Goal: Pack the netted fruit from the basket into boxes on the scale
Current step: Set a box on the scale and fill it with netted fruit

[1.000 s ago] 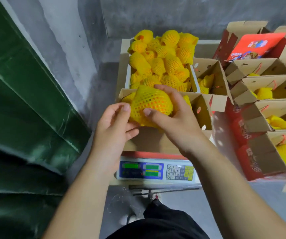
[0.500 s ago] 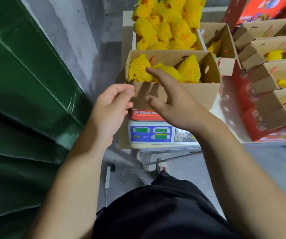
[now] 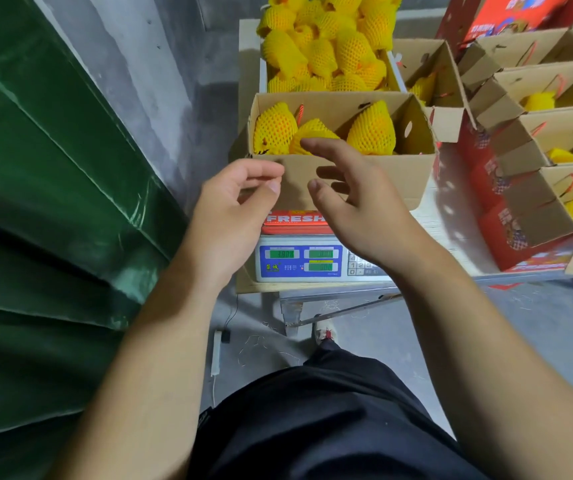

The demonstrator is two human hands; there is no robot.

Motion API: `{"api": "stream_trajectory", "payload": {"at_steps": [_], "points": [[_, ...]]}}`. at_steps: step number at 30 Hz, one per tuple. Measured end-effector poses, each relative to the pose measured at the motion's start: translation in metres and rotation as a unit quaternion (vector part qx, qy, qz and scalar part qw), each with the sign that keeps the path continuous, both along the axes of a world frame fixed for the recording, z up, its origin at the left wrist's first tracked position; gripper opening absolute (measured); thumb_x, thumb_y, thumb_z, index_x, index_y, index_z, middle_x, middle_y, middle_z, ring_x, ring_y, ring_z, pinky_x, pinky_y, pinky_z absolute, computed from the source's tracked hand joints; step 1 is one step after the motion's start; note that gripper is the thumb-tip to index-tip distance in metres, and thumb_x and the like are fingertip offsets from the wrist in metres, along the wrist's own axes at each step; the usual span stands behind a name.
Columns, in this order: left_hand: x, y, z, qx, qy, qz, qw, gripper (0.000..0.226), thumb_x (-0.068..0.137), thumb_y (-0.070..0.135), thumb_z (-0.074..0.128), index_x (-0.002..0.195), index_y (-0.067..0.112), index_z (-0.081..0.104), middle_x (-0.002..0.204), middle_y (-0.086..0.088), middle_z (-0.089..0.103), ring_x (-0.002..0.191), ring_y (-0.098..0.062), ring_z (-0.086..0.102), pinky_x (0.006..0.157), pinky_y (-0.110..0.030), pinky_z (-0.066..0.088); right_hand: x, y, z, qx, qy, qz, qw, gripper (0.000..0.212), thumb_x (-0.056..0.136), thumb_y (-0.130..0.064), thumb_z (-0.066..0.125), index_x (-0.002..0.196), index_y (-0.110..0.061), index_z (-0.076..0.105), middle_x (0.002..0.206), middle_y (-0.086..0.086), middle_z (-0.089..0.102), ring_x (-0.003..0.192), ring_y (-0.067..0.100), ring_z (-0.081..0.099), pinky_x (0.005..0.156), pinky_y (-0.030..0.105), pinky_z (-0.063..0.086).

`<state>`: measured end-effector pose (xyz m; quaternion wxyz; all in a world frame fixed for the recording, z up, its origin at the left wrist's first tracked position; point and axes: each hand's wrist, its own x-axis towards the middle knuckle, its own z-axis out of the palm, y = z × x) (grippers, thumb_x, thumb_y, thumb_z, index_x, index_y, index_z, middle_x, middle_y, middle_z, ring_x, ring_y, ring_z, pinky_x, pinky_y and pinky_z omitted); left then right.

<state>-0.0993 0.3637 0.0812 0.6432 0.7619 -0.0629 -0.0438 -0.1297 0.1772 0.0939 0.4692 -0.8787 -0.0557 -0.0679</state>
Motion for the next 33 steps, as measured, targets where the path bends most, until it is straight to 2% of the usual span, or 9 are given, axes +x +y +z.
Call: {"api": "stream_trajectory", "payload": {"at_steps": [6,12,16,21,23,28,30,33], "points": [[0.005,0.005,-0.006,0.017,-0.035,0.016,0.999,0.022,0.096,0.034,0.063,0.101,0.053,0.073,0.108,0.02,0.075,0.106,-0.004,0.07,0.079,-0.016,0.055,0.005,-0.001,-0.004,0.004,0.006,-0.008,1.0,0.045,0.104,-0.02,0.056,0.149,-0.026,0.05,0.148,-0.012,0.055,0.128,0.012,0.057,0.106,0.043,0.051],[0.013,0.009,-0.007,0.027,-0.045,0.036,0.998,0.026,0.096,0.029,0.063,0.098,0.053,0.073,0.105,0.021,0.076,0.105,-0.001,0.07,0.082,-0.012,0.052,0.017,-0.004,-0.008,0.014,0.013,-0.015,1.0,0.043,0.104,-0.02,0.056,0.146,-0.027,0.053,0.143,-0.011,0.058,0.125,0.013,0.059,0.104,0.045,0.052],[0.022,0.006,-0.009,0.027,-0.045,0.047,0.998,0.024,0.094,0.031,0.063,0.099,0.052,0.073,0.105,0.021,0.076,0.105,-0.001,0.07,0.091,-0.022,0.051,0.03,-0.007,-0.01,0.019,0.01,-0.013,1.0,0.04,0.104,-0.02,0.056,0.143,-0.025,0.055,0.142,-0.008,0.06,0.125,0.015,0.06,0.105,0.044,0.053],[0.039,-0.003,-0.012,0.025,-0.028,0.049,0.998,0.021,0.097,0.026,0.063,0.102,0.043,0.074,0.106,0.019,0.076,0.106,-0.003,0.07,0.091,-0.026,0.052,0.053,-0.017,-0.014,0.015,-0.002,-0.015,1.0,0.036,0.103,-0.019,0.058,0.14,-0.023,0.058,0.14,-0.007,0.062,0.128,0.01,0.058,0.109,0.04,0.05],[0.049,-0.009,-0.009,0.008,-0.013,0.053,0.998,0.021,0.098,0.023,0.063,0.103,0.041,0.075,0.108,0.018,0.077,0.106,-0.002,0.07,0.091,-0.026,0.052,0.066,-0.023,-0.015,0.023,0.001,-0.022,0.999,0.036,0.103,-0.018,0.059,0.139,-0.023,0.059,0.139,-0.008,0.062,0.127,0.01,0.058,0.106,0.04,0.052],[0.083,-0.035,0.003,-0.03,0.004,0.05,0.998,0.019,0.091,0.035,0.062,0.1,0.043,0.077,0.109,0.017,0.078,0.103,-0.002,0.072,0.092,-0.026,0.054,0.111,-0.048,-0.011,0.013,-0.032,-0.052,0.998,0.037,0.099,-0.009,0.061,0.135,-0.016,0.063,0.132,-0.003,0.067,0.122,0.013,0.062,0.105,0.039,0.051],[0.101,-0.046,0.004,-0.028,0.007,0.046,0.999,0.016,0.095,0.03,0.065,0.104,0.037,0.076,0.109,0.018,0.078,0.103,0.0,0.071,0.092,-0.026,0.055,0.137,-0.065,-0.005,0.005,-0.028,-0.063,0.998,0.037,0.099,-0.011,0.06,0.135,-0.016,0.063,0.13,-0.003,0.068,0.118,0.014,0.063,0.101,0.037,0.053],[0.129,-0.061,0.003,-0.015,0.016,0.031,0.999,0.019,0.102,0.026,0.063,0.109,0.038,0.076,0.112,0.019,0.076,0.107,0.001,0.07,0.092,-0.028,0.056,0.188,-0.1,0.003,-0.042,-0.005,-0.082,0.996,0.039,0.098,-0.015,0.059,0.137,-0.017,0.061,0.132,-0.001,0.066,0.116,0.019,0.063,0.098,0.036,0.052]]}}
